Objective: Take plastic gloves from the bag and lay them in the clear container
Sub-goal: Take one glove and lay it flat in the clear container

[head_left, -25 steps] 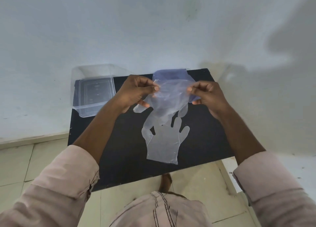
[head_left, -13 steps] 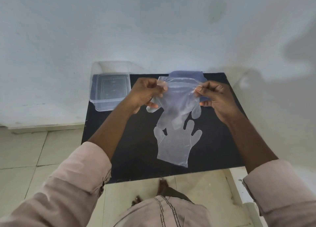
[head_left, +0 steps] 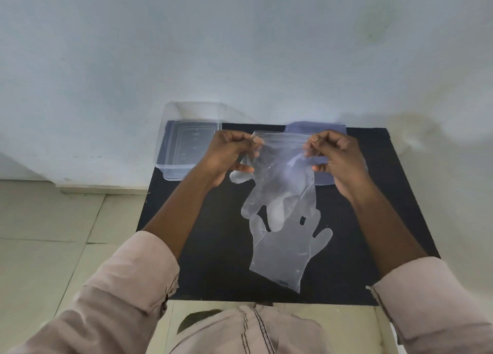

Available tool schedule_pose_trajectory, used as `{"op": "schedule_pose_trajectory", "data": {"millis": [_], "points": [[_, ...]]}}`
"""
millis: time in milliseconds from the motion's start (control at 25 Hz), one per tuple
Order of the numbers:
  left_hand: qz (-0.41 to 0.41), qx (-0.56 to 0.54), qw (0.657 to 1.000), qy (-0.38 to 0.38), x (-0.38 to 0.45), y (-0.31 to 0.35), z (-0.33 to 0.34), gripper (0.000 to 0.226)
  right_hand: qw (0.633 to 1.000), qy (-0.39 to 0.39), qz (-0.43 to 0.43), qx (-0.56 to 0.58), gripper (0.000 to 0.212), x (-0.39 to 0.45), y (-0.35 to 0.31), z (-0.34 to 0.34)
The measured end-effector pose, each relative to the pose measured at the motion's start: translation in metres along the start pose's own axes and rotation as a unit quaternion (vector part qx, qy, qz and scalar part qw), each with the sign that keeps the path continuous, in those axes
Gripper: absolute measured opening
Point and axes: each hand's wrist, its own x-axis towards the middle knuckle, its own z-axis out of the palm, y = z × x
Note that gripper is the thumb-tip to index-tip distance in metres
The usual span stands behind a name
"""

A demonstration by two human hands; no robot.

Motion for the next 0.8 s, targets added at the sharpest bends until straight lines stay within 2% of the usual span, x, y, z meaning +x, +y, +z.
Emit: {"op": "schedule_pose_trajectory", "data": {"millis": [160,400,600,720,800], "points": [[-0.005,-0.012,1.000,0.028,0.003,0.001,-0.009,0.015,0.998,-0.056,0.024,0.024,0.007,0.011,0.003,0.014],[-0.015,-0.002,0.999,0.044,0.004,-0.006,-0.044,0.012,0.998,-0.014,0.018,0.050,0.009,0.019,-0.003,0.043],[0.005,-0.028,1.000,0.004,0.004,-0.005,-0.092,0.018,1.000,-0.017,0.021,0.006,0.011,0.015,-0.021,0.093],[0.027,-0.012,0.999,-0.038,0.010,-0.009,-0.141,0.018,0.999,-0.017,0.030,-0.024,0.016,0.014,-0.029,0.144],[0.050,0.006,0.998,-0.042,0.012,-0.001,-0.141,0.016,1.000,-0.015,0.022,-0.015,0.019,0.014,-0.040,0.145]]}}
